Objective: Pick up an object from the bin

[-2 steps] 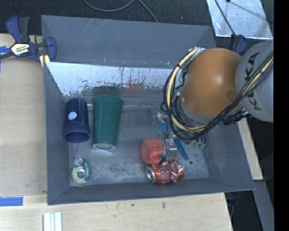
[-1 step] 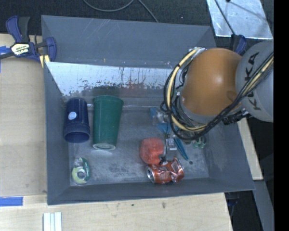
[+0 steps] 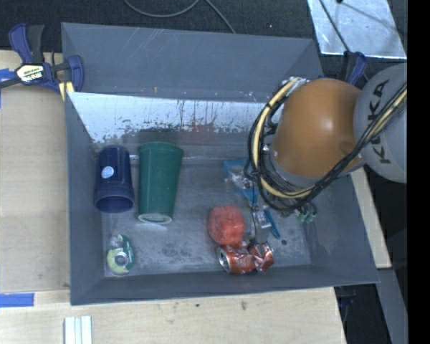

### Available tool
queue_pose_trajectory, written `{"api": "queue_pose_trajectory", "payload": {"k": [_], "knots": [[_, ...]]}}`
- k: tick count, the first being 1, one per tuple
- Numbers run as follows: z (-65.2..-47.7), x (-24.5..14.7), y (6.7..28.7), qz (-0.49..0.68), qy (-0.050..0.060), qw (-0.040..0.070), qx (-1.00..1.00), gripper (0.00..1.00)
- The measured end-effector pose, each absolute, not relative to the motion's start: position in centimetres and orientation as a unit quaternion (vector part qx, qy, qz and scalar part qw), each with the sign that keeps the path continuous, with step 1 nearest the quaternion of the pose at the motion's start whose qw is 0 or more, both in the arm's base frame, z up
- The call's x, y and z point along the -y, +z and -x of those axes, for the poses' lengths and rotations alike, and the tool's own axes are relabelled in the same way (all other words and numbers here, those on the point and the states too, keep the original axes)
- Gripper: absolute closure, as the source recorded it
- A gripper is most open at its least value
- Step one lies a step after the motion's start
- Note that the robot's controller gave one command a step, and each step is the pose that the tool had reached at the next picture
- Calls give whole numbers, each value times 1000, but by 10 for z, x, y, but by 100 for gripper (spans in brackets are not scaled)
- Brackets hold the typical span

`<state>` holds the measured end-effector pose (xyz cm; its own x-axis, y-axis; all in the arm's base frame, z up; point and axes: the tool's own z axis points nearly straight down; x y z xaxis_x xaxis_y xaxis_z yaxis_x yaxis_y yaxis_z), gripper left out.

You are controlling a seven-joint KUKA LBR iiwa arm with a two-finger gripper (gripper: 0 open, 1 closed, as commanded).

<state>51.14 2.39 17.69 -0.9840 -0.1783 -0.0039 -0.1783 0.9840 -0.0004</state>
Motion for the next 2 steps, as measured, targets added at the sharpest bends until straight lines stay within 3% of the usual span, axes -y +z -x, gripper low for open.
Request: {"api": "queue_pose_trajectory", "payload": {"k": [1,2], "knots": [[-531,1,136,105,0,4,-994,0],[-533,1,118,113,0,1,-994,0]]}}
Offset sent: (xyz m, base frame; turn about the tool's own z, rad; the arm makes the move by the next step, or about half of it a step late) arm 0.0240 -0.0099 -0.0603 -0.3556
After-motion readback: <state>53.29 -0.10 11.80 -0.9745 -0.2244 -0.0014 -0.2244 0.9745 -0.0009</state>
